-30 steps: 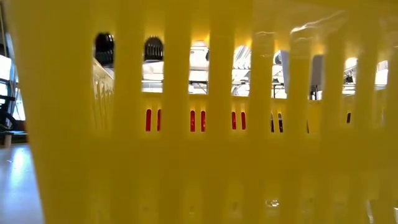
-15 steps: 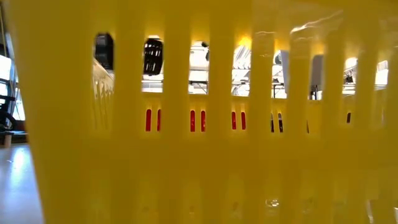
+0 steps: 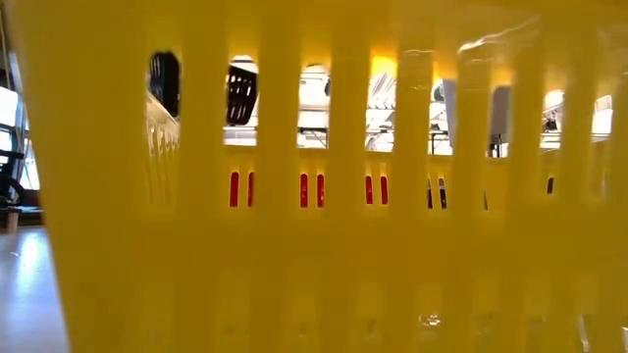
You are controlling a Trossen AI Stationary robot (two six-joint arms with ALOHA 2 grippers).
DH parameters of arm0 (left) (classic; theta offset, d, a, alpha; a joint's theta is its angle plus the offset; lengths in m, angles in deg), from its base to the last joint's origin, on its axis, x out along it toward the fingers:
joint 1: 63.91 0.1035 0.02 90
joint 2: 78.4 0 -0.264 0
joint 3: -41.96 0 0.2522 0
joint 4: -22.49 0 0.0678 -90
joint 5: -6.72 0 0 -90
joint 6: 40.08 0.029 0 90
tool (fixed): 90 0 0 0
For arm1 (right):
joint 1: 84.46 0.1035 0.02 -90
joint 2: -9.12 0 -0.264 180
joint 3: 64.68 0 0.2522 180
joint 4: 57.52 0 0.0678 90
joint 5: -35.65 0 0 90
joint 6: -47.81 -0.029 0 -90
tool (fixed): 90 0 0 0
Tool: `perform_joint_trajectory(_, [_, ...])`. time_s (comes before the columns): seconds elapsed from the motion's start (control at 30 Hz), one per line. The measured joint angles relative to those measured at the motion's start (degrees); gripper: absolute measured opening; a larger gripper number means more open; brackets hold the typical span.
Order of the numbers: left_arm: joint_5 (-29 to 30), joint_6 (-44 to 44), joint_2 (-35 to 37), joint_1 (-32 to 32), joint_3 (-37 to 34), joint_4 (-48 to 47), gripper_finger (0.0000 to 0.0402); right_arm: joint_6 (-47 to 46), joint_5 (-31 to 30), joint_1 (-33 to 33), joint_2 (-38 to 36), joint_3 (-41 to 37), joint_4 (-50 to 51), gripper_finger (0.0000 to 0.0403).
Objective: Stack baskets by color
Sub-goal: Stack the bottom black bin on the top black bin
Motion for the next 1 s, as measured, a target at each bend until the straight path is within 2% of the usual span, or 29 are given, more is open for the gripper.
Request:
perform_joint_trajectory(0.13, [-2.0, 1.4, 0.0, 0.9, 0.0, 0.2, 0.0, 0.3, 0.8, 1.1, 1.8, 0.0, -1.4, 0.0185])
perform_joint_trajectory(0.57, [-2.6, 1.5, 0.0, 2.6, 0.0, 2.5, 0.0, 2.4, -2.9, 2.1, 5.3, 0.0, -1.3, 0.0185])
perform_joint_trajectory(1.0, [-2.3, 1.5, 0.0, 2.6, 0.0, 3.3, 0.0, 1.4, -2.6, 2.1, 6.5, 0.0, -2.3, 0.0185])
